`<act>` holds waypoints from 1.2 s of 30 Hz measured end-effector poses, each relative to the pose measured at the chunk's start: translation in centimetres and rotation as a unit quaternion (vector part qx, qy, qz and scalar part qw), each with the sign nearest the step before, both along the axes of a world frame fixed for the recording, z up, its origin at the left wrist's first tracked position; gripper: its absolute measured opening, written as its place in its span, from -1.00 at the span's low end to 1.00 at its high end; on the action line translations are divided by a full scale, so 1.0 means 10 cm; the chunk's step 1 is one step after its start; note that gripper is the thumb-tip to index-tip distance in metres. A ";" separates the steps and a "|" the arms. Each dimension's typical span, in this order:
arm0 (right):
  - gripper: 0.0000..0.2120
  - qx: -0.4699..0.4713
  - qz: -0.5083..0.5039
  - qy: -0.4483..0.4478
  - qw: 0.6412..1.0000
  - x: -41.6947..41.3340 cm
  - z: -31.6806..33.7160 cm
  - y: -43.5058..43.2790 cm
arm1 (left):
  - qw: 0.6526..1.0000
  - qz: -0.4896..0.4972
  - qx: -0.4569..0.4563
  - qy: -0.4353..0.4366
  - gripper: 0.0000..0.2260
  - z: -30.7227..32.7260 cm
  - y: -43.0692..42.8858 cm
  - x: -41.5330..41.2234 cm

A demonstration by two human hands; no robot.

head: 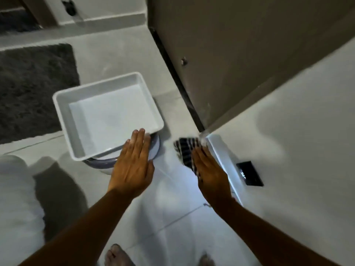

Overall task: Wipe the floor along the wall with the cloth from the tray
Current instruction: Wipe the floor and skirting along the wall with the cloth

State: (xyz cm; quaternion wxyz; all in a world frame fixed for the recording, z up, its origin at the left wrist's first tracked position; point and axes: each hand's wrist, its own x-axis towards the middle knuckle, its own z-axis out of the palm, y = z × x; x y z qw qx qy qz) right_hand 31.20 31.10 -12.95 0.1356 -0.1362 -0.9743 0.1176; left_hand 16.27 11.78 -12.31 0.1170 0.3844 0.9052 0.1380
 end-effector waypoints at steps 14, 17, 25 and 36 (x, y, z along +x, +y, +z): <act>-0.67 0.169 -0.009 -0.254 0.952 1.90 -2.64 0.98 | 0.988 -0.127 -0.073 -0.041 -0.43 -2.66 0.57 1.92; -0.61 0.185 -0.034 -0.270 0.944 2.29 -2.98 1.02 | 0.987 -0.137 -0.077 -0.044 -0.42 -3.03 0.66 1.94; -0.38 0.070 -0.128 -0.318 0.937 2.79 -3.16 0.75 | 0.985 -0.146 -0.087 -0.024 -0.41 -3.37 0.81 1.82; -0.32 -0.004 -0.057 -0.358 0.932 2.93 -3.25 0.81 | 0.988 -0.136 -0.071 -0.018 -0.37 -3.49 0.81 1.75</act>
